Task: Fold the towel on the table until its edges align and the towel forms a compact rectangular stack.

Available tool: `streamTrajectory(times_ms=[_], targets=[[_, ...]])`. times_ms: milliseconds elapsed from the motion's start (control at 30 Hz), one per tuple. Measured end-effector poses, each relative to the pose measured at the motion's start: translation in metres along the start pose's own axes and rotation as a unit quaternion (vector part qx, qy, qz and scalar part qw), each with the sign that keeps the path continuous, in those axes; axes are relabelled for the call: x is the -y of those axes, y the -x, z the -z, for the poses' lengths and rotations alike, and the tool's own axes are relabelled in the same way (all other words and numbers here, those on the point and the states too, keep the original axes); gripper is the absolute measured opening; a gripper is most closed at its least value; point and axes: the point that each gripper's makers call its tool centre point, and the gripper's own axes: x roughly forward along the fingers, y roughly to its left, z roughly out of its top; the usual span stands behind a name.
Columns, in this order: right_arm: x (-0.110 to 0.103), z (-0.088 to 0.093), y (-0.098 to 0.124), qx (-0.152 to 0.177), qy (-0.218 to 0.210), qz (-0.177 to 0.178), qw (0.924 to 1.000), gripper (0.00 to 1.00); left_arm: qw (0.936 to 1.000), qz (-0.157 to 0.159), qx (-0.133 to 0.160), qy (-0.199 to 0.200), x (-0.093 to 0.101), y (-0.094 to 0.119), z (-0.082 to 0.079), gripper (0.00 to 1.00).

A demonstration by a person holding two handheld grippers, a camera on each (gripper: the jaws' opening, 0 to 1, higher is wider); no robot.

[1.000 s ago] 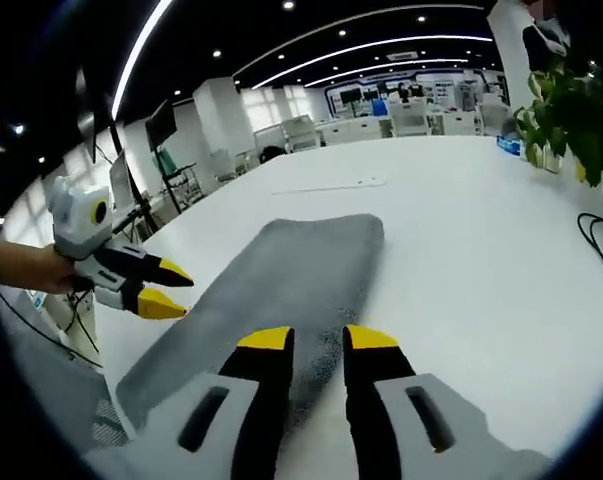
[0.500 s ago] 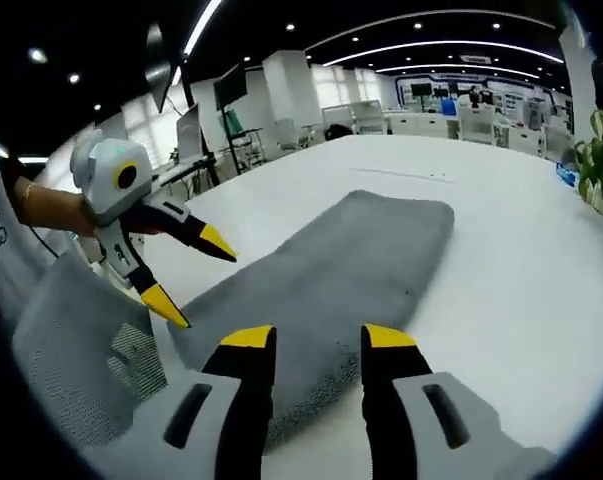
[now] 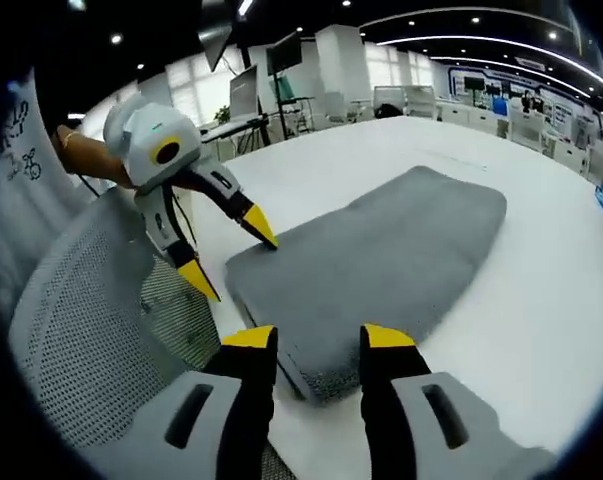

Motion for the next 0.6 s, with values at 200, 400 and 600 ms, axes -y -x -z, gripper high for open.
streamTrajectory(times_ms=[200, 400, 600], targets=[[-0.009, 0.019, -0.005, -0.033, 0.024, -0.015, 0.9991, 0.32, 1.0, -0.003, -0.004, 0.004, -0.003, -0.006, 0.007, 0.46], [-0.005, 0.031, -0.013, -0.064, 0.083, -0.008, 0.9944, 0.31, 0.9998, -0.017, -0.001, 0.01, -0.008, -0.009, 0.008, 0.39], [0.0, 0.034, -0.013, -0.074, 0.147, 0.001, 0.9863, 0.23, 0.9995, -0.022, 0.005, 0.021, -0.012, -0.01, 0.008, 0.33]])
